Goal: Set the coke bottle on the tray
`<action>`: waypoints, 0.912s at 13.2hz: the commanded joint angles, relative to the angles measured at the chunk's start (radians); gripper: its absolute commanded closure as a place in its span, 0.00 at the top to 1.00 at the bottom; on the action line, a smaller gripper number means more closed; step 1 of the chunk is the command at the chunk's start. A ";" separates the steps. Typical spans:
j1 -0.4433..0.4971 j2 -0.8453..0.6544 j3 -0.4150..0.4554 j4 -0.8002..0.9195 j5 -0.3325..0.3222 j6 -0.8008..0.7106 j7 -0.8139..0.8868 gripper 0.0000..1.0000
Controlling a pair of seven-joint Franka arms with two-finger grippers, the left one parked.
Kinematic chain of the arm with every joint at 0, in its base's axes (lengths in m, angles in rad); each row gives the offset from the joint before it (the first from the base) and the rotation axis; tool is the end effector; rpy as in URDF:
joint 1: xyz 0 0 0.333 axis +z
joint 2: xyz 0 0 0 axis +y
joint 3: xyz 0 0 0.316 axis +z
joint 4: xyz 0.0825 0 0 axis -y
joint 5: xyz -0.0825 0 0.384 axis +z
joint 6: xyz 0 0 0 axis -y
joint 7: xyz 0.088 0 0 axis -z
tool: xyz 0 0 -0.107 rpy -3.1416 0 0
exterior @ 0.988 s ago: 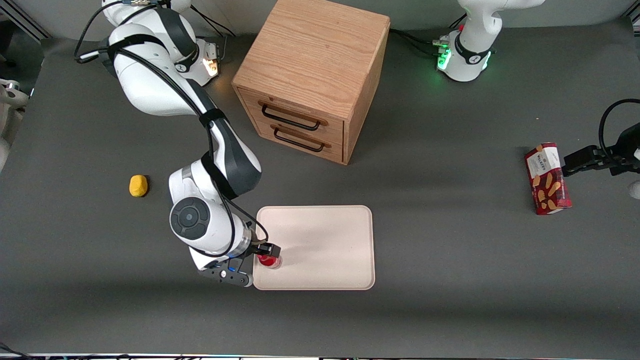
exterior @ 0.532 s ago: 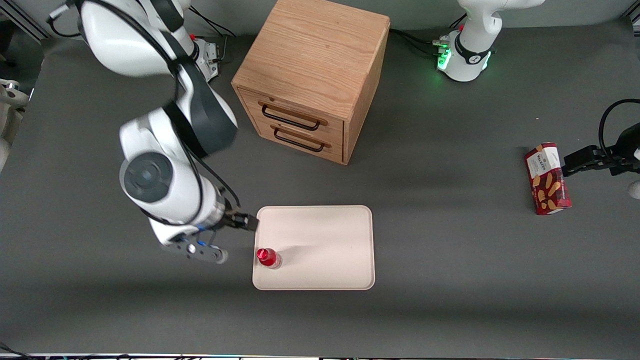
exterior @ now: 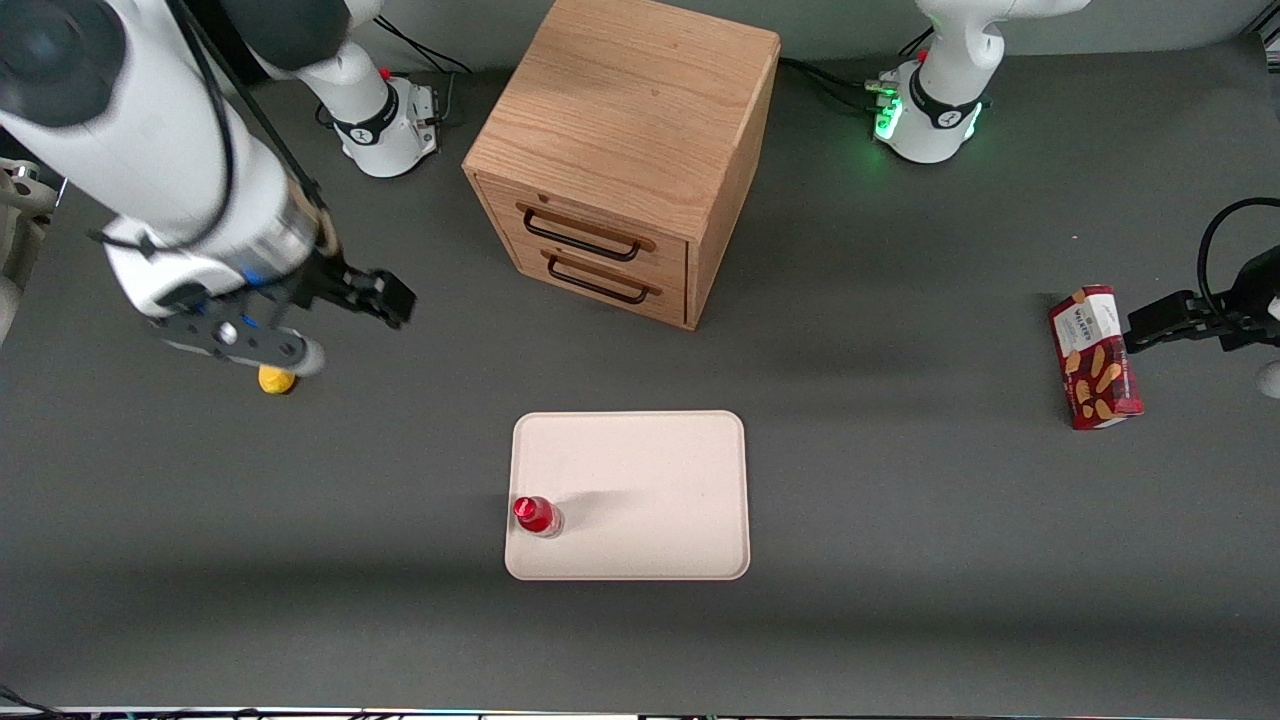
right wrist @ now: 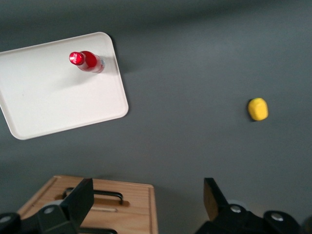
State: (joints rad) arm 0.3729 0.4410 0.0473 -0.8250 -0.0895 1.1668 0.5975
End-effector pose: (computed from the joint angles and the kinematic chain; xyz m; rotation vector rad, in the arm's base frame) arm 0.5817 0.2365 0.6628 3.0196 -0.3212 -0.0845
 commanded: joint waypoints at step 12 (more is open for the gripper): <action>-0.331 -0.481 -0.101 -0.752 0.085 0.333 -0.689 1.00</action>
State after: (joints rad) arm 0.0622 0.0217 -0.0585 -1.4585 -0.0349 1.4256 -0.0442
